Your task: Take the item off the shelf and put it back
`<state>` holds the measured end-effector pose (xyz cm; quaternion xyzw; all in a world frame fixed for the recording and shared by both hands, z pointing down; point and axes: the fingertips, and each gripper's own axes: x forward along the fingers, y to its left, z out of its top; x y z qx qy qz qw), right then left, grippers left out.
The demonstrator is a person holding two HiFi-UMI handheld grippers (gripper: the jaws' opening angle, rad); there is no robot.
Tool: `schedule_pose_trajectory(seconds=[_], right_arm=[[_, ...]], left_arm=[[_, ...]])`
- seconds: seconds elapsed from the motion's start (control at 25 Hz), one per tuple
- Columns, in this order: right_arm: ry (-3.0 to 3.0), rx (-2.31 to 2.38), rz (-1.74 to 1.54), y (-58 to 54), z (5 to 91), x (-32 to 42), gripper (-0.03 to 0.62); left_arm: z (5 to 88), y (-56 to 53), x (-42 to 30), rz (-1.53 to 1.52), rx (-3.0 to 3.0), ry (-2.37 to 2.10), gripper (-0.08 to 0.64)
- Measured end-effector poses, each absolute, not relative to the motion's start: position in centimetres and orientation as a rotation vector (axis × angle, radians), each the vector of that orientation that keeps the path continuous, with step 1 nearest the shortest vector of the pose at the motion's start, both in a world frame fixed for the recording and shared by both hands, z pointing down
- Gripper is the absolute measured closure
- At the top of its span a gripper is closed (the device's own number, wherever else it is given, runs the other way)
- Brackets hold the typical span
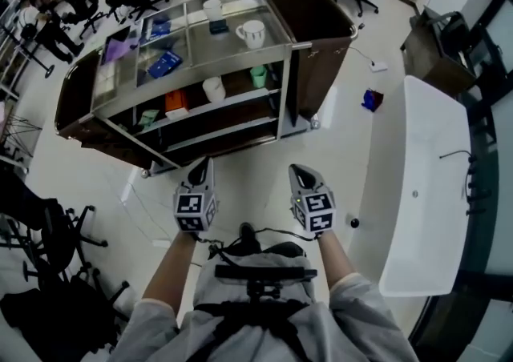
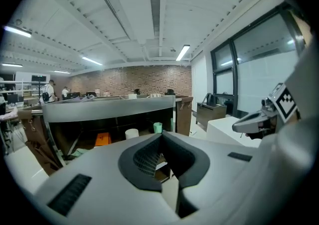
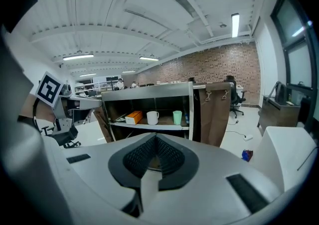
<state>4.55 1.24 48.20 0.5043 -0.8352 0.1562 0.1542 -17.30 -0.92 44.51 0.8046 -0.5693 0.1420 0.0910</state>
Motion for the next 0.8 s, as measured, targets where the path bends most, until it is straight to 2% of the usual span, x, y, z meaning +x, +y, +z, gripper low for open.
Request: schedule_pose_trajectory(seconds=[0.68, 0.72, 0.76, 0.8], right_arm=[[-2.357, 1.507, 0.454, -10.9, 50.6, 3.7, 0.583], [-2.359, 1.511, 0.463, -11.8, 51.0, 3.8, 0.583], [-2.359, 1.517, 0.472, -12.8, 51.5, 4.0, 0.583], [-2.357, 1.523, 0.48, -13.8, 52.0, 4.1, 0.583]], left_arm=[[49.9, -17.3, -11.5, 0.505, 2.508, -1.52, 0.549], [50.6, -18.5, -11.1, 0.514, 2.509, -1.514, 0.54], [51.2, -19.8, -10.7, 0.519, 2.509, -1.509, 0.49], [52.0, -21.0, -10.3, 0.521, 2.508, -1.504, 0.474]])
